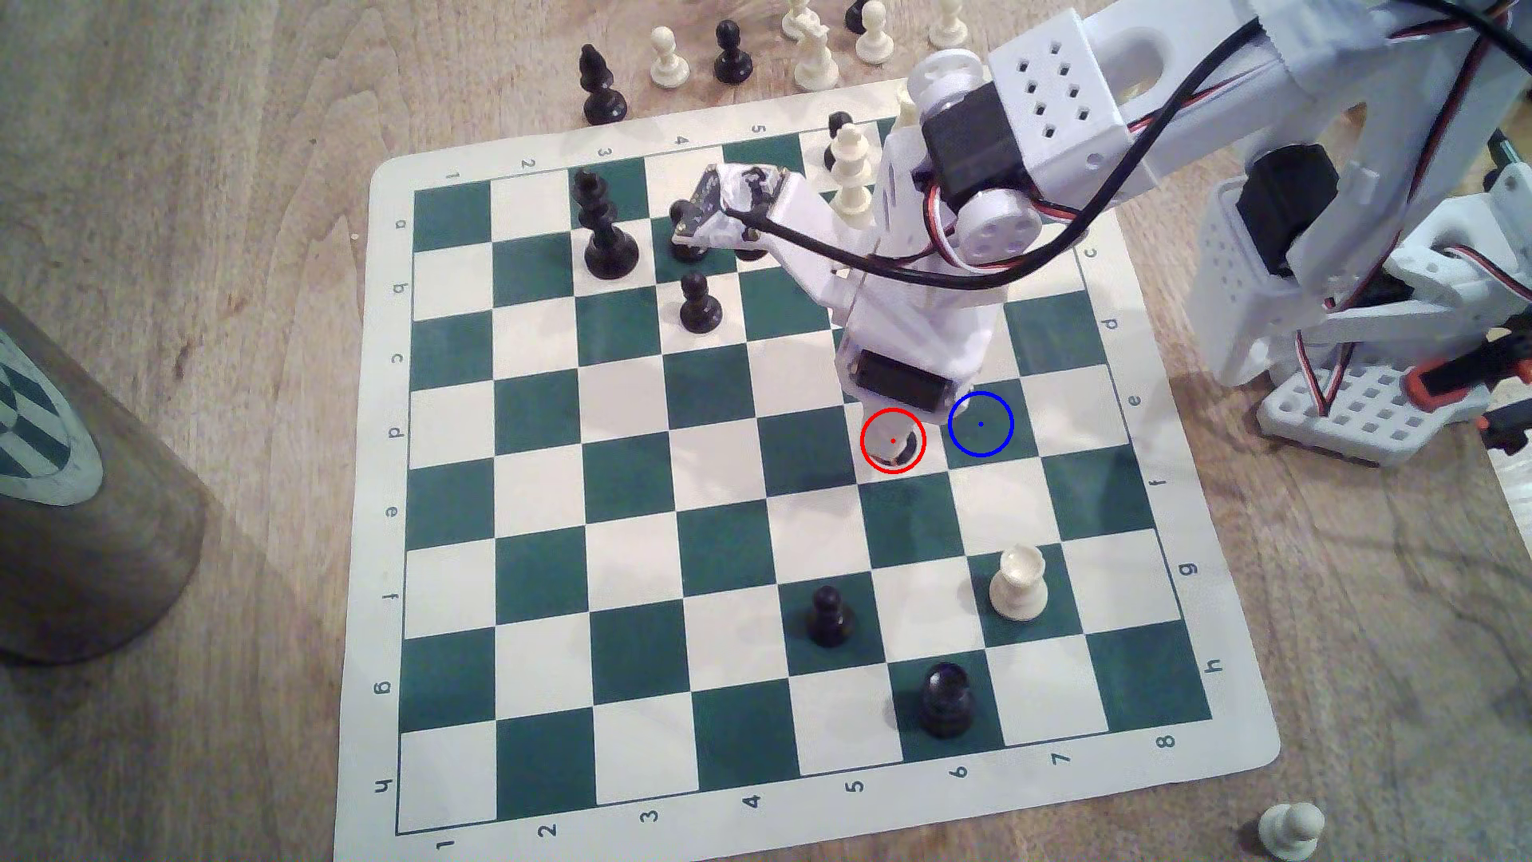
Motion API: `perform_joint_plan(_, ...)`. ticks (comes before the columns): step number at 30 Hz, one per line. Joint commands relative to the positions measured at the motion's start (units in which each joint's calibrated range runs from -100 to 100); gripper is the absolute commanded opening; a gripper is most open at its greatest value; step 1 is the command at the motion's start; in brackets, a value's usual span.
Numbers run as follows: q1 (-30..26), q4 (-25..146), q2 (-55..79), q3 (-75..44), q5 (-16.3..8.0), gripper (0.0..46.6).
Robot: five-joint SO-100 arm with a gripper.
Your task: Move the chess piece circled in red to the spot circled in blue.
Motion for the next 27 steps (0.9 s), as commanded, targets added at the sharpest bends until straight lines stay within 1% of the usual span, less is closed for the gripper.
perform_joint_plan(1,-0.4,-0.4,-0.1,-0.5,-0.3,10.9)
perform_joint_plan(4,-0.7,-0.4,0.3,-0.5,-0.3,11.1)
perform_joint_plan(6,-0.9,-0.3,0.3,-0.5,-0.3,12.3)
perform_joint_plan(10,-1.0,-0.2,0.4,-0.5,-0.3,11.6)
perform_joint_plan(13,-1.0,-0.2,0.4,-0.5,-0.2,8.9)
perform_joint_plan(14,-1.0,-0.2,0.4,-0.5,-0.1,5.8)
perform_joint_plan(15,-1.0,-0.2,0.4,-0.5,-0.1,3.9)
perform_joint_plan(18,-1.0,-0.2,0.5,-0.5,0.0,0.2)
perform_joint_plan(23,-1.0,-0.2,0.1,-0.5,0.1,0.2)
perform_joint_plan(27,-0.2,2.1,-4.6,-1.3,0.4,0.2)
